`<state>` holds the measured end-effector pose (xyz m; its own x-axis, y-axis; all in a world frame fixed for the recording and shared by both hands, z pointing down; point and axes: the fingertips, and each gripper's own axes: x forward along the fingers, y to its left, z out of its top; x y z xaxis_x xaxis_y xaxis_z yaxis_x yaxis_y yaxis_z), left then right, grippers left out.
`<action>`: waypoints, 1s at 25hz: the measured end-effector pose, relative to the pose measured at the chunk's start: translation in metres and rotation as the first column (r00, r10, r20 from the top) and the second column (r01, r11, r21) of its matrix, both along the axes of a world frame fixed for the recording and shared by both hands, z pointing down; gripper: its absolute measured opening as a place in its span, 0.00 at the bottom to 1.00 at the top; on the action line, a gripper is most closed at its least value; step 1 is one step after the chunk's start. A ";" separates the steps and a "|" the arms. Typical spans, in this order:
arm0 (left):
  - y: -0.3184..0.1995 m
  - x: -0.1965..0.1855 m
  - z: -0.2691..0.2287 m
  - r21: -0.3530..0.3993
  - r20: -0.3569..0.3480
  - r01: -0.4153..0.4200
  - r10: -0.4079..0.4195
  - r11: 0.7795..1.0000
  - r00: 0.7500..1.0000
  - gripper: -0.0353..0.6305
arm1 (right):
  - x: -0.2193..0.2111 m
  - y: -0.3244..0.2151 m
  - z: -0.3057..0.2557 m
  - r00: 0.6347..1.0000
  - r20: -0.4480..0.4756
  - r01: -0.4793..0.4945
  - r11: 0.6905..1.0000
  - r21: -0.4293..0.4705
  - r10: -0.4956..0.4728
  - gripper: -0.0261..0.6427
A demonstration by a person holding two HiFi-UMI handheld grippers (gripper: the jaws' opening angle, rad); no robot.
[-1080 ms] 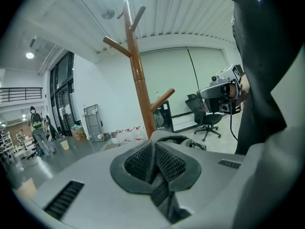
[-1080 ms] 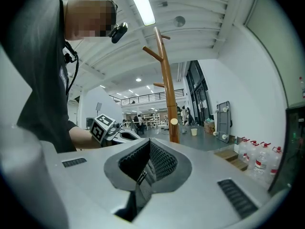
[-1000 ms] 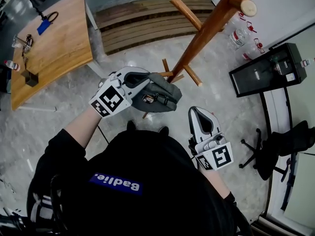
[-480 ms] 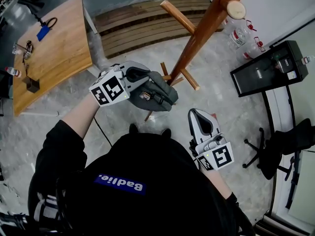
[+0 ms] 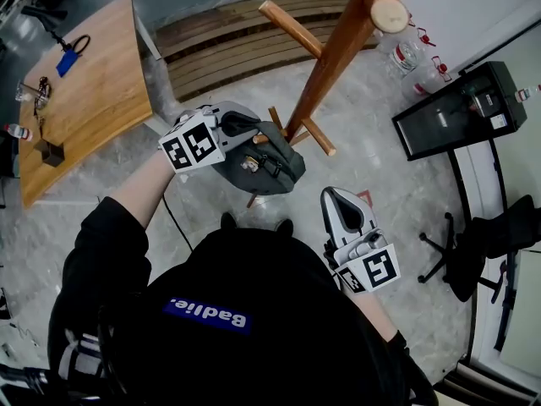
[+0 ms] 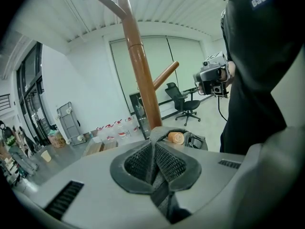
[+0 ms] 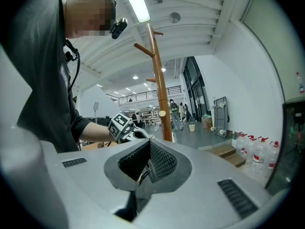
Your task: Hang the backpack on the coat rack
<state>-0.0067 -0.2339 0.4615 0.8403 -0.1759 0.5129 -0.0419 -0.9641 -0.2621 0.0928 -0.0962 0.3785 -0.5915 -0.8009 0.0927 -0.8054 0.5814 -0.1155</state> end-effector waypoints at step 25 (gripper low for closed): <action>-0.006 0.011 0.032 0.154 0.044 0.007 -0.014 0.988 0.999 0.12 | 0.003 0.006 0.004 0.998 -0.033 0.046 0.999 -0.004 -0.046 0.05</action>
<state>0.0040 -0.2399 0.4940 0.8148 -0.2641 0.5161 -0.0363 -0.9117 -0.4093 0.0956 -0.0899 0.3821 -0.6240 -0.7728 0.1156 -0.7814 0.6173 -0.0915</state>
